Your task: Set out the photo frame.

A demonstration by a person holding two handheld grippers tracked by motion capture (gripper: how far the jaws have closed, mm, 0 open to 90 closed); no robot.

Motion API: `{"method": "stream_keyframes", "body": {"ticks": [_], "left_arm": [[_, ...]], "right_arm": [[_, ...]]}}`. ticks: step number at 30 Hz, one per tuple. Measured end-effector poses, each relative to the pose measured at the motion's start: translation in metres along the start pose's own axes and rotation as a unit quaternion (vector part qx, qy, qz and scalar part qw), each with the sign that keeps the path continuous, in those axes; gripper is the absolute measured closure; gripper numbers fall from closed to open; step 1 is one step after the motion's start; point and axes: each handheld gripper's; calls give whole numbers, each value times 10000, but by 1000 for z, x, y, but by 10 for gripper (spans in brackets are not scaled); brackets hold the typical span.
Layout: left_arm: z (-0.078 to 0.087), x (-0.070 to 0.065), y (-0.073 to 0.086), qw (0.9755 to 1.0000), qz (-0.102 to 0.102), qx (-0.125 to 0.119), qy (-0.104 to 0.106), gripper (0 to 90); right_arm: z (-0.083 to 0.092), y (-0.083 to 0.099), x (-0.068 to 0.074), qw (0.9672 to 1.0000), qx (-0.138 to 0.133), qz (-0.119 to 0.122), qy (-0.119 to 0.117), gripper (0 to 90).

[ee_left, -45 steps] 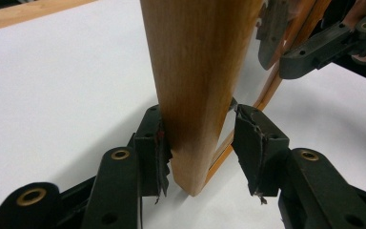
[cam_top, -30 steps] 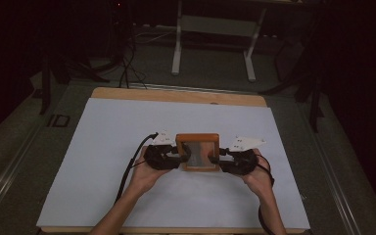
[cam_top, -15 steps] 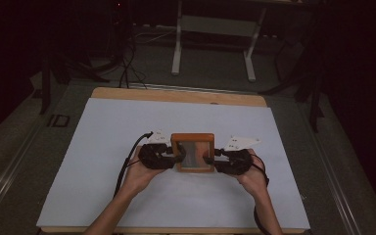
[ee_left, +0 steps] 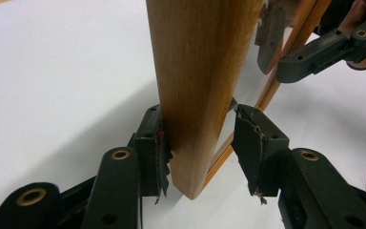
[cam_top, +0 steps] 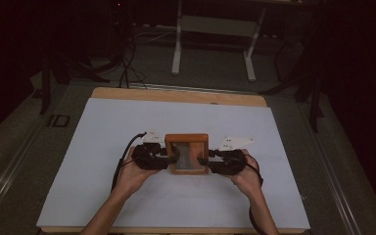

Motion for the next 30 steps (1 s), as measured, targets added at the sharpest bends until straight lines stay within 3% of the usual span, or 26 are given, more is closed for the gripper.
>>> {"method": "stream_keyframes", "body": {"ticks": [14,30], "left_arm": [[13,3,5,9998,187,102,65,601],[16,11,8,9996,206,200,51,605]], "right_arm": [[-12,0,1,9990,-46,-301,-325,594],[-24,5,3,9980,82,-518,-360,590]]}}
Point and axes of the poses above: each handheld gripper's, and its own axes: z roughly backward along the jaws, y roughly out of its underside, x roughly to its left, and after that the axes turned 2 degrees about -x, right-handed
